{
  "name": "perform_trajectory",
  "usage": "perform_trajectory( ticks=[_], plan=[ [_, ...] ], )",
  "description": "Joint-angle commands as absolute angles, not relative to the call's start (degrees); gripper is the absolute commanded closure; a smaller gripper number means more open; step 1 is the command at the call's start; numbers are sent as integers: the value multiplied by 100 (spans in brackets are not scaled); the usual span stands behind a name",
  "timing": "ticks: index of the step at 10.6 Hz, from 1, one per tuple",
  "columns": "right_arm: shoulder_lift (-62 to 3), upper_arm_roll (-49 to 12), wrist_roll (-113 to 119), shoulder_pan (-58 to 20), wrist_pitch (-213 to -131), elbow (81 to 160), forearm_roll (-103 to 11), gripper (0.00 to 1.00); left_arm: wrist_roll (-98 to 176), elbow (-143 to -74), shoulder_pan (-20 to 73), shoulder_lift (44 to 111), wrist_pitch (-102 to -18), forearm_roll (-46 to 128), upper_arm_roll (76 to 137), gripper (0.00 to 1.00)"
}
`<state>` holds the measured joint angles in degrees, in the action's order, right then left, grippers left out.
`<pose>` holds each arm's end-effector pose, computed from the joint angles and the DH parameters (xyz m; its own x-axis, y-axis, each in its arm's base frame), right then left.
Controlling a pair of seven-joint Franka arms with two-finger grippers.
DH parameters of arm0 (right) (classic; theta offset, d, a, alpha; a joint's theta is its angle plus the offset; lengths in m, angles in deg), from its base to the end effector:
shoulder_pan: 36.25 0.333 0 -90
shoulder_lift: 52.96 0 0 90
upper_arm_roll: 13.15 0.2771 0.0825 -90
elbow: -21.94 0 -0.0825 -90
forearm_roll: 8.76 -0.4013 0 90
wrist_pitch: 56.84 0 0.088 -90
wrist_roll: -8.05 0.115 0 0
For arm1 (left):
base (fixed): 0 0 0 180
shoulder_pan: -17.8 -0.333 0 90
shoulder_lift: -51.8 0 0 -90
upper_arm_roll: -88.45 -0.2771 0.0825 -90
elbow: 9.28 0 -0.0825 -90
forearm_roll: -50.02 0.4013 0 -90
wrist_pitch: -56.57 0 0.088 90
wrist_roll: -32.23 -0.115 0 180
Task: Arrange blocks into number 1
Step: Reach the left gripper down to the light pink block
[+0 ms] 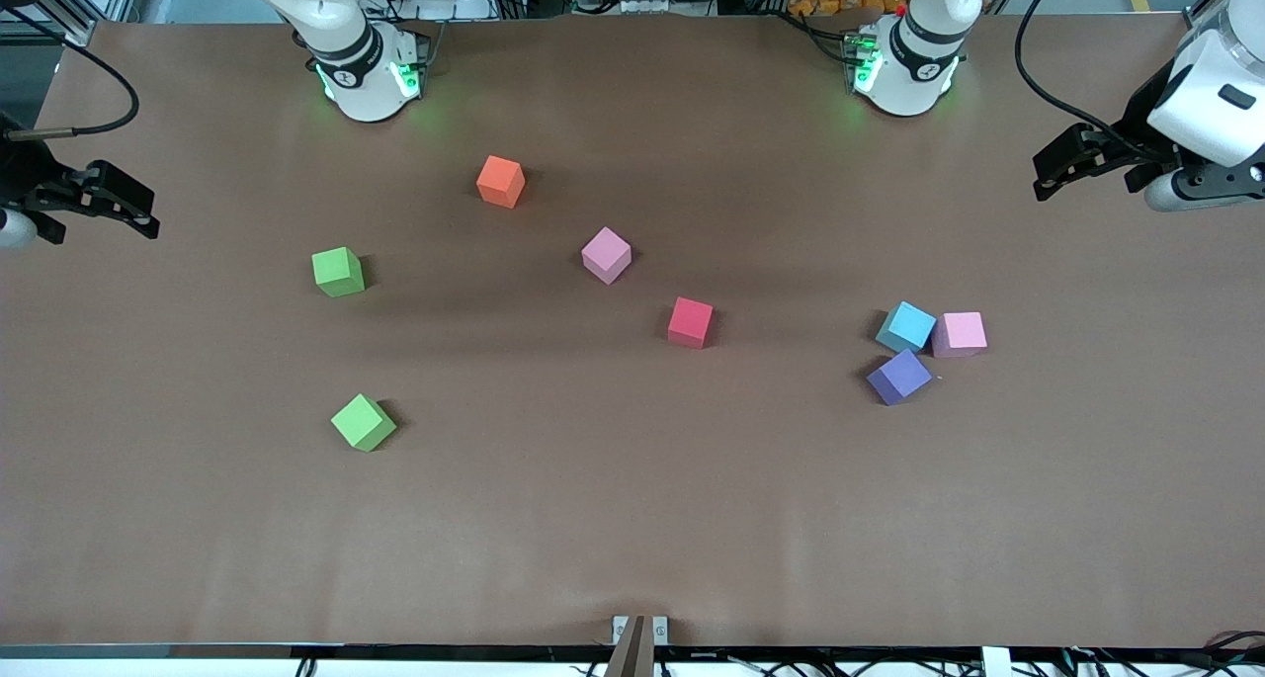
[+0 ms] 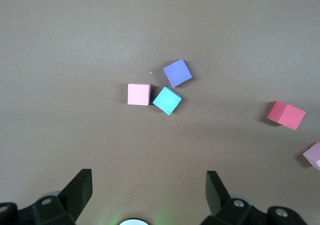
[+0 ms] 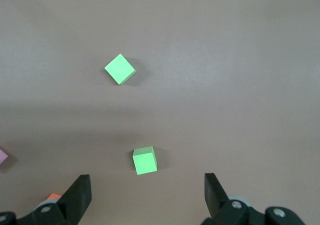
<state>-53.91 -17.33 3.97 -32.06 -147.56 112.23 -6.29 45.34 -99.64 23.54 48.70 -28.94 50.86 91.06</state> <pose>0.5690 -0.0051 0.5858 0.9972 0.0718 0.0210 0.0708 -0.9965 0.0435 0.5431 -0.0785 0.5981 0.9961 0.0843 -0.0259 0.0837 -0.9962 -0.0236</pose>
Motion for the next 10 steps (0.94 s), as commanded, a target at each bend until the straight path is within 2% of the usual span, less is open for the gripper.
perform_trajectory(
  ticks=[1, 6, 8, 10],
  plan=[
    [-5393, -1728, 313, -3212, -14719, 11177, -603, 0, 4447, -9876, 2421, 4864, -2799, 5230, 9064, 0],
    [-5410, -1711, 339, -3212, -14649, 11177, -594, 0, 4445, -9876, 2439, 4899, -2825, 5160, 9082, 0],
    [-5411, -1693, 392, -3203, -14658, 11177, -594, 0, 4393, -9893, 2631, 5231, -2964, 5073, 9143, 0],
    [-5411, -1710, 322, -3264, -14658, 11159, -594, 0, 4147, -9955, 2851, 5670, -3473, 4546, 9397, 0]
  ],
)
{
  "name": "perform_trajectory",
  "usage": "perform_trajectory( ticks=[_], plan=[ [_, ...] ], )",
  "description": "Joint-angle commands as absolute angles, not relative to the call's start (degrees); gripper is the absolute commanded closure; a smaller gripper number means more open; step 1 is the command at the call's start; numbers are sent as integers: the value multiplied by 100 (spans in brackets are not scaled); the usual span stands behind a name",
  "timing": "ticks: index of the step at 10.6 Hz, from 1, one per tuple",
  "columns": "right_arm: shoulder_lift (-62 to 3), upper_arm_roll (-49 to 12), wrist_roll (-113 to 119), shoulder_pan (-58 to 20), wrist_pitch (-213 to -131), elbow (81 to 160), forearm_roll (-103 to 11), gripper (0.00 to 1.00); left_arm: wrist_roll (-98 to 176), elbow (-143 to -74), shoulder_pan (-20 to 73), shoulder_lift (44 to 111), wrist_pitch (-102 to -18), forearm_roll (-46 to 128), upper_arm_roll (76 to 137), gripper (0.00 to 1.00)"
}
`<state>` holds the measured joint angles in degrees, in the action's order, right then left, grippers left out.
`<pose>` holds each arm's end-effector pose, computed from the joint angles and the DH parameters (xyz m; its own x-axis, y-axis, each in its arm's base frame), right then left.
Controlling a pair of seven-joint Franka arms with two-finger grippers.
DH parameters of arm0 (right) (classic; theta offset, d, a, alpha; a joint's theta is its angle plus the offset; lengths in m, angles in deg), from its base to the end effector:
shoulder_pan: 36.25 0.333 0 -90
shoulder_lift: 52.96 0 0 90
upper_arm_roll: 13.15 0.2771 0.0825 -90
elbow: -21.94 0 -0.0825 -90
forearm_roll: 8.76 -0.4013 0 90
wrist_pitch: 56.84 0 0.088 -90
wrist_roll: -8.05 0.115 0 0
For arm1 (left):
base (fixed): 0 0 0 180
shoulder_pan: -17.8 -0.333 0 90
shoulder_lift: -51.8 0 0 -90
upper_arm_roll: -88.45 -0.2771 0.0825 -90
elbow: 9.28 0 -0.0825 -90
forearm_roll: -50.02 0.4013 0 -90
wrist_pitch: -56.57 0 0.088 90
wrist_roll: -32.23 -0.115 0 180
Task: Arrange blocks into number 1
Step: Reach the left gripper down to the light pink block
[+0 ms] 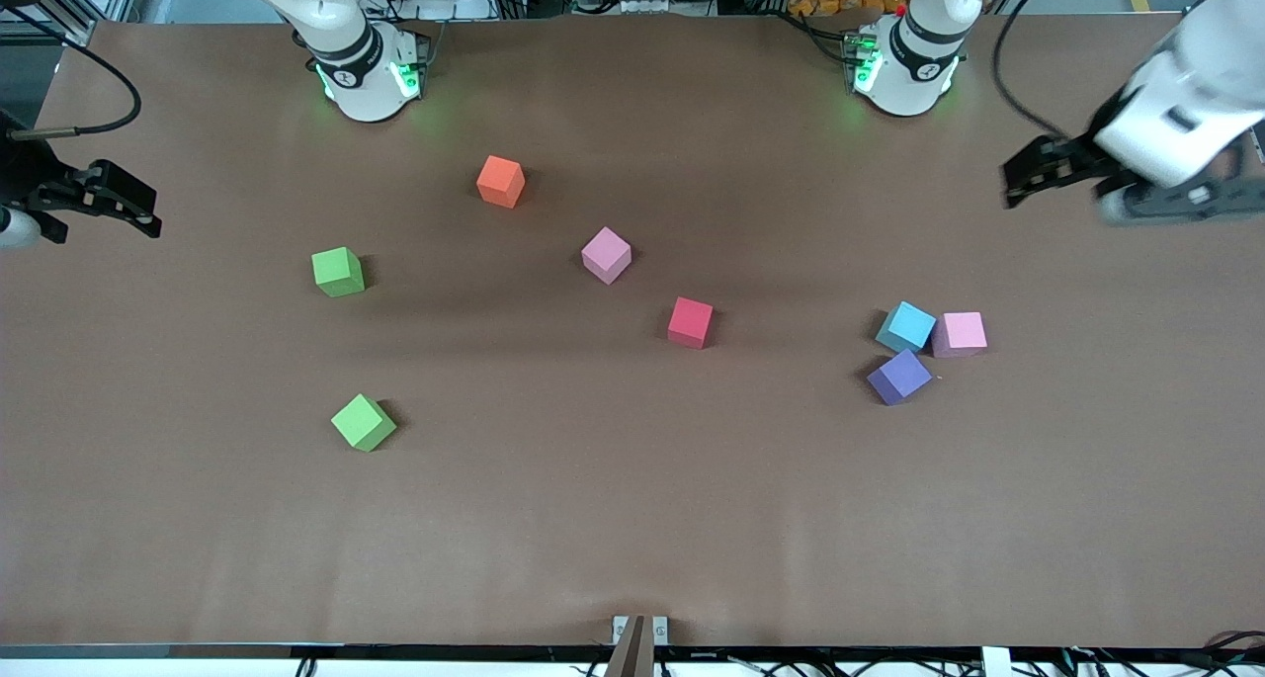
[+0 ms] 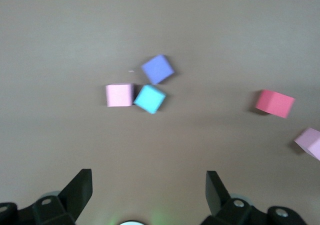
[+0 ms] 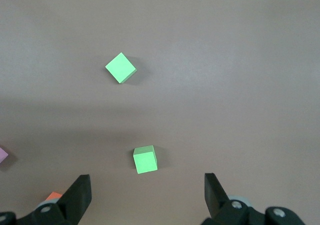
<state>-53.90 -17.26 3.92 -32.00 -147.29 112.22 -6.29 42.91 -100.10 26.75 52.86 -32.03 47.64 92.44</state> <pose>0.5685 -0.0038 0.5853 0.9971 0.0747 0.0163 0.0740 -0.9963 0.0432 0.5571 -0.1327 0.5581 0.9971 -0.0402 -0.0641 -0.0383 -0.9988 0.0315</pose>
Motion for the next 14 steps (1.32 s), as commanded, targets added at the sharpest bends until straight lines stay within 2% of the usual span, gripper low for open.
perform_trajectory(
  ticks=[1, 5, 9, 14],
  plan=[
    [-5411, -1728, 321, -3282, -14667, 11151, -594, 0, 4207, -9963, 3070, 5898, -3719, 4536, 9564, 0],
    [-5367, -1719, 374, -3282, -14851, 11177, -621, 0, 4243, -9972, 3844, 7093, -5001, 4562, 9916, 0],
    [-5384, -1719, 383, -3300, -14842, 11177, -621, 0, 4260, -10192, 4485, 8000, -6198, 4597, 9943, 0],
    [-5340, -1728, 392, -3396, -15087, 11256, -594, 0, 6434, -10148, 5188, 8326, -6270, 4518, 9952, 0]
  ],
)
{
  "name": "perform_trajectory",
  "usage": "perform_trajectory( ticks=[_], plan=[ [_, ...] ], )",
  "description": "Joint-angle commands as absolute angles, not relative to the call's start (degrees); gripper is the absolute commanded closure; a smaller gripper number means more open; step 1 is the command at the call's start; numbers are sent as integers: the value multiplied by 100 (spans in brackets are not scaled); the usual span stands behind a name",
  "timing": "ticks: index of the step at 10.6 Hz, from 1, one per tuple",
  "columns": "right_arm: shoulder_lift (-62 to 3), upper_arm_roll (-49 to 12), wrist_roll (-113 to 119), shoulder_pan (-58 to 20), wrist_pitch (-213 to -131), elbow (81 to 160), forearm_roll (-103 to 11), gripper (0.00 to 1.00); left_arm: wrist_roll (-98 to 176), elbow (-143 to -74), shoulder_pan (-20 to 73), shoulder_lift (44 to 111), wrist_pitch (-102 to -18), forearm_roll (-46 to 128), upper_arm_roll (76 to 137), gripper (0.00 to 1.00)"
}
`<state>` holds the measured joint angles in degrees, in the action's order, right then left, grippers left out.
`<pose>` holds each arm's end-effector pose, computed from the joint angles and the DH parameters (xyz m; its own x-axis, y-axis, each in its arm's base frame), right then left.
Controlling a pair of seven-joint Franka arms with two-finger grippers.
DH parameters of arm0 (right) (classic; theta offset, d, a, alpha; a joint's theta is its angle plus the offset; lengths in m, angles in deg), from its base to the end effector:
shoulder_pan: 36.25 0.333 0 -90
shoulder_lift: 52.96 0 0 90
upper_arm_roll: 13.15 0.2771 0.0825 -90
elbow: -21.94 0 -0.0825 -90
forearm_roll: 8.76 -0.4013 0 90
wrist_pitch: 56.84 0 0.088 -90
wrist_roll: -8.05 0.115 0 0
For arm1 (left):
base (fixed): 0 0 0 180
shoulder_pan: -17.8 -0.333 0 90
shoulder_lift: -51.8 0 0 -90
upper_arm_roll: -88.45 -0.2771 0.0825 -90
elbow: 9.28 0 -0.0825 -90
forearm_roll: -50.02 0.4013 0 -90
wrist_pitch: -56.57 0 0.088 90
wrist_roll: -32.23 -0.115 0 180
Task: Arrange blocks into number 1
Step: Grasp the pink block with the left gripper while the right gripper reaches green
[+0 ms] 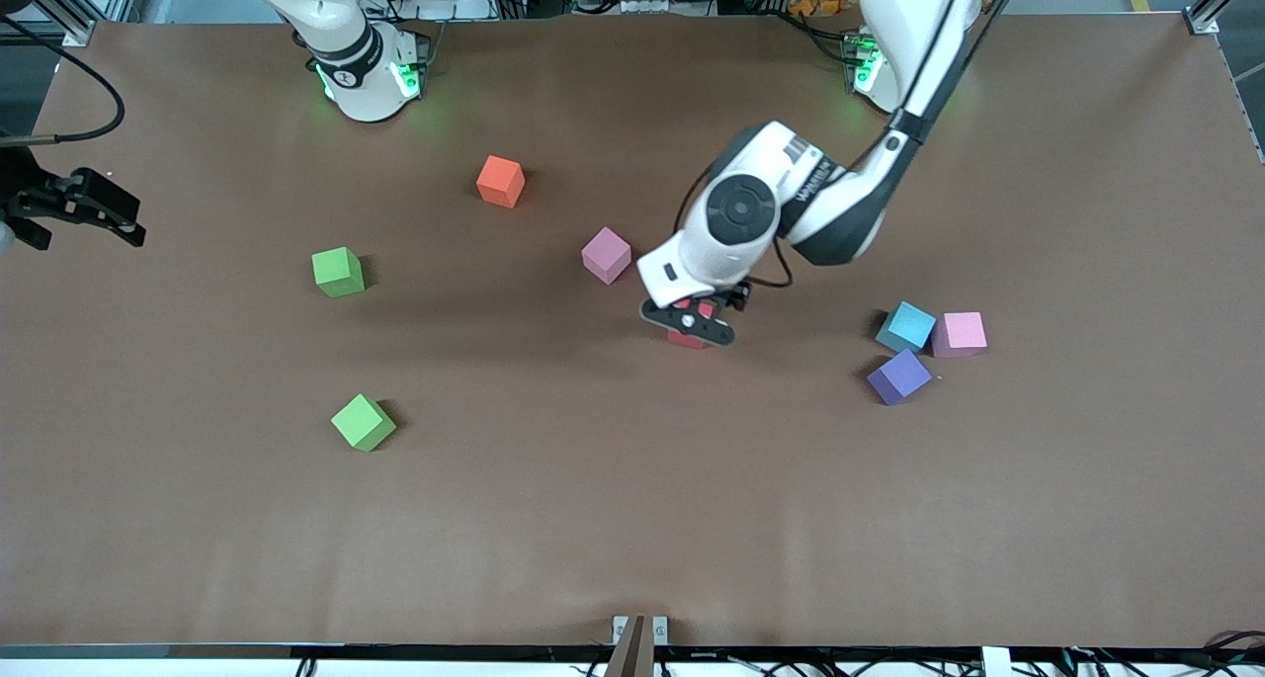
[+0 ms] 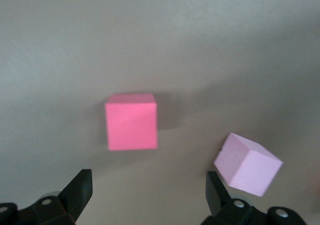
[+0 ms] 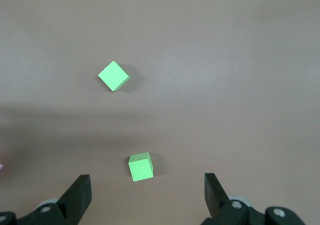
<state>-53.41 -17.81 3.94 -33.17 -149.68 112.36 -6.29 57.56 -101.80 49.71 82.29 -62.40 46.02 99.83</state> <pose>0.5749 -0.0208 0.5831 0.9978 0.0462 0.0468 0.0441 -0.9980 0.0459 0.4953 -0.4565 0.2662 0.9582 -0.2563 -0.1273 -0.2424 -0.9633 0.1150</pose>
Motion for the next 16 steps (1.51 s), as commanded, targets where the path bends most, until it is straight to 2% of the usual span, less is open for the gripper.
perform_trajectory(
  ticks=[1, 7, 10, 13, 16],
  plan=[
    [-5340, -1728, 392, -3396, -15106, 11265, -594, 0, 7110, -10139, 5364, 8448, -6331, 4422, 9952, 0],
    [-5236, -1719, 374, -3546, -14859, 11396, -629, 0, 10699, -10113, 6033, 9073, -7288, 4377, 9952, 0],
    [-4736, -1719, 383, -3554, -15018, 11397, -734, 0, 11281, -10087, 6095, 9144, -7552, 4404, 9943, 0],
    [-4033, -1702, 383, -3467, -15535, 11405, -936, 0, 11318, -10095, 6209, 9275, -7650, 4457, 9943, 0],
    [-3400, -1684, 330, -3143, -15616, 11432, -946, 0, 11327, -10139, 6218, 9328, -7650, 4448, 9952, 0]
  ],
)
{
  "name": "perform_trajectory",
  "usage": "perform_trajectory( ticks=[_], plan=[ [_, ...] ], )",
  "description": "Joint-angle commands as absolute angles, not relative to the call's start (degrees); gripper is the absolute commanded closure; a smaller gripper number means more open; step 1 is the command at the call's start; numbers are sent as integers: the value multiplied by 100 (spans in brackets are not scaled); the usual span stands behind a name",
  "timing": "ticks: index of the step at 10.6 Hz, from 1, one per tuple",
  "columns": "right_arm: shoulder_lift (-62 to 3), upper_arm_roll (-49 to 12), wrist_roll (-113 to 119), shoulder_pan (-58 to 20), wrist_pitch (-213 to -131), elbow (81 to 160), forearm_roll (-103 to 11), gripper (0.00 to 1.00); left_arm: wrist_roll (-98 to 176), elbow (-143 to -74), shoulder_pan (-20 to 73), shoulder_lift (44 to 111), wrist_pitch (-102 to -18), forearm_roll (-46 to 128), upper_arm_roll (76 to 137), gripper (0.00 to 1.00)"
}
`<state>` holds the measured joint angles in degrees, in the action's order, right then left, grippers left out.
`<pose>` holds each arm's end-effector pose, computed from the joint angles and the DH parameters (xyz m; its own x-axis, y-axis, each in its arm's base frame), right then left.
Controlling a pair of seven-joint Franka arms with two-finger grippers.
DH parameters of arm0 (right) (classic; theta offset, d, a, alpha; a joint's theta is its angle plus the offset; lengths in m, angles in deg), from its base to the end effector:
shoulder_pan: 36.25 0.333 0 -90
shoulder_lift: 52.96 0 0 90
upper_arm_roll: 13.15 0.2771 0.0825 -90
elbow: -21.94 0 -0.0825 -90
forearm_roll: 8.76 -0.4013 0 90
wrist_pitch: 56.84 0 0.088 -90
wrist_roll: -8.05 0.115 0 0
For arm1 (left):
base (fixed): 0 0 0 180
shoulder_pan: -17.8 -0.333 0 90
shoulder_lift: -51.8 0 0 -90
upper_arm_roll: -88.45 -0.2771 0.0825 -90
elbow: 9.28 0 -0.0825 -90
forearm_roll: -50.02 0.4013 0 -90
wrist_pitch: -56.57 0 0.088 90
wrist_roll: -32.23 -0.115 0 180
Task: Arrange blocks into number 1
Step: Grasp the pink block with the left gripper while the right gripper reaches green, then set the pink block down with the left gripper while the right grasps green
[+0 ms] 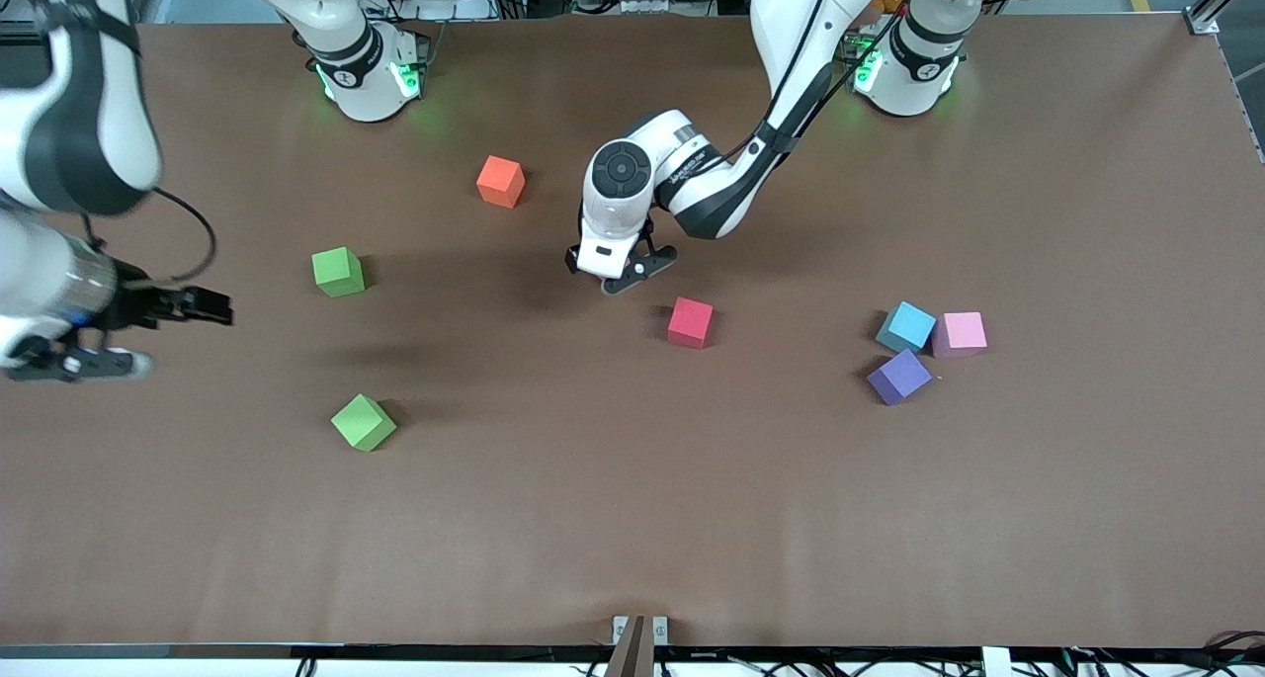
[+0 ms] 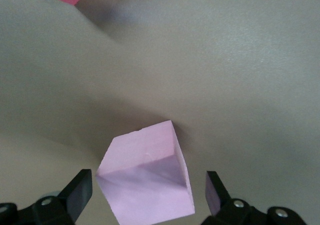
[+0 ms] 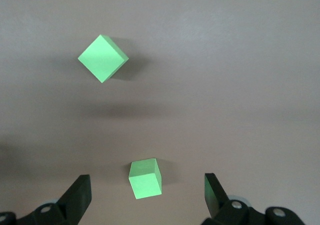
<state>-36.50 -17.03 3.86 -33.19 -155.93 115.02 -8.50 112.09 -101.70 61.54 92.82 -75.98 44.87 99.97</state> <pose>0.6290 -0.0066 0.3902 0.9815 0.0590 -0.1820 0.0619 -0.9980 0.0102 0.3948 -0.5545 0.1642 0.8429 0.5014 -0.1954 0.5145 -0.8573 0.0193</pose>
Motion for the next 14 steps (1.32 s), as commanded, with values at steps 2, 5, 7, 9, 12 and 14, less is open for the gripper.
perform_trajectory(
  ticks=[2, 5, 7, 9, 12, 14],
  plan=[
    [-3057, -1667, 182, -2844, -16166, 11449, -955, 0, 11301, -10113, 6218, 9416, -7650, 4430, 9952, 7],
    [-2669, -1658, -993, -2755, -17168, 11711, -1042, 0, 11257, -10104, 6288, 9504, -7676, 4448, 9952, 77],
    [-2546, -1658, -1906, -2807, -18011, 12028, -1034, 0, 11196, -10148, 6289, 9399, -7694, 4500, 10030, 100],
    [-2362, -1667, -2131, -2782, -18330, 12038, -1016, 0, 11072, -10454, 6289, 9294, -7694, 5654, 10424, 100],
    [-2081, -1667, -2131, -2755, -18769, 12064, -1016, 0, 11169, -11226, 6254, 8909, -7694, 6600, 11023, 100],
    [-1853, -1667, -2131, -2755, -19217, 12161, -1016, 0, 11160, -11824, 6192, 8583, -7703, 6794, 11374, 100]
  ],
)
